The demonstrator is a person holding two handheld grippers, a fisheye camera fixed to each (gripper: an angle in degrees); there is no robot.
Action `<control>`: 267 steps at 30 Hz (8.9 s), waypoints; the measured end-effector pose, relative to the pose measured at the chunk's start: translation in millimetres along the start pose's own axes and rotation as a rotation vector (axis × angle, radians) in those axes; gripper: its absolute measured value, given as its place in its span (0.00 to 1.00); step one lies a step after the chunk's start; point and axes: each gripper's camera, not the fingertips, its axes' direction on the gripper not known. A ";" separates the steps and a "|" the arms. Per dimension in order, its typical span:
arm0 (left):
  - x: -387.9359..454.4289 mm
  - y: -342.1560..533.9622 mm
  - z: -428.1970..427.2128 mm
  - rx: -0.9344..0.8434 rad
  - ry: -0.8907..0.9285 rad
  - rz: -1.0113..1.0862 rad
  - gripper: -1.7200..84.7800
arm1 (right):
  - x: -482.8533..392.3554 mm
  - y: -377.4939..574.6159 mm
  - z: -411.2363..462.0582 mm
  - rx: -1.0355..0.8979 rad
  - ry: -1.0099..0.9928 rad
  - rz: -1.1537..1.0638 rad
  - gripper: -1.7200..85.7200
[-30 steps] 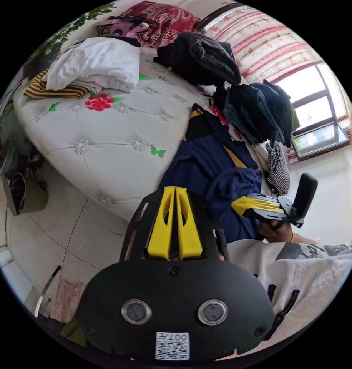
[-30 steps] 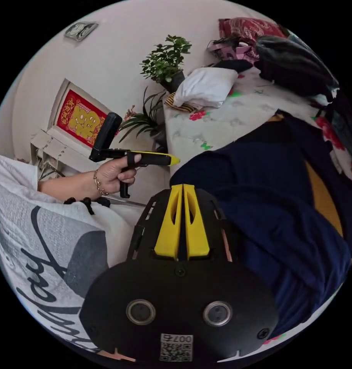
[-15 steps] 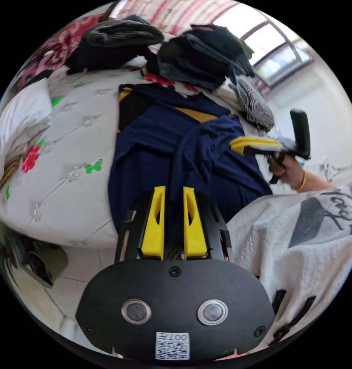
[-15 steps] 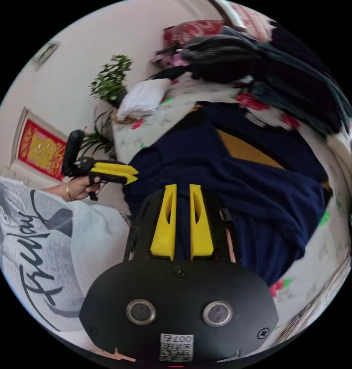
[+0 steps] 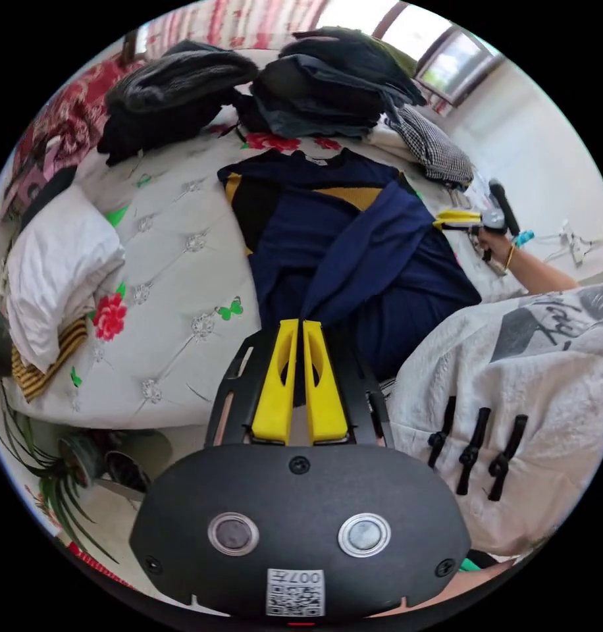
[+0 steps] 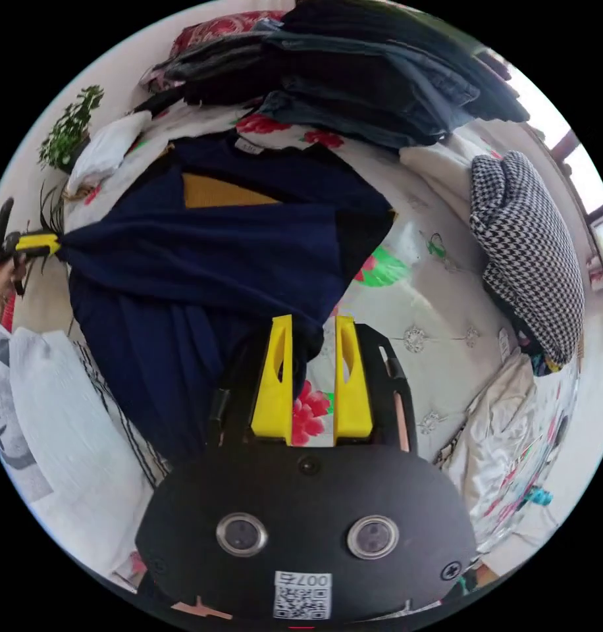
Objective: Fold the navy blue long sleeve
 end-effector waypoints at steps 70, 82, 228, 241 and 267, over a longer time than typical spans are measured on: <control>-0.3 90.7 76.6 -0.040 -0.058 -0.400 0.12 | 186.2 230.0 -77.3 0.109 -0.417 0.400 0.06; 4.5 48.7 154.9 -0.262 0.113 -0.200 0.08 | 152.1 290.0 -1.7 -0.246 -0.629 0.428 0.06; -89.5 -31.7 -9.1 0.332 0.319 -0.668 0.05 | 232.7 168.0 -149.1 0.225 -0.529 0.782 0.07; 18.6 35.6 0.1 -0.060 0.311 -0.373 0.10 | 193.2 232.1 -138.8 -0.044 -0.610 0.516 0.10; -94.3 -139.0 -78.0 0.350 0.693 -0.485 0.02 | 390.8 87.6 -184.7 0.413 -1.047 0.603 0.04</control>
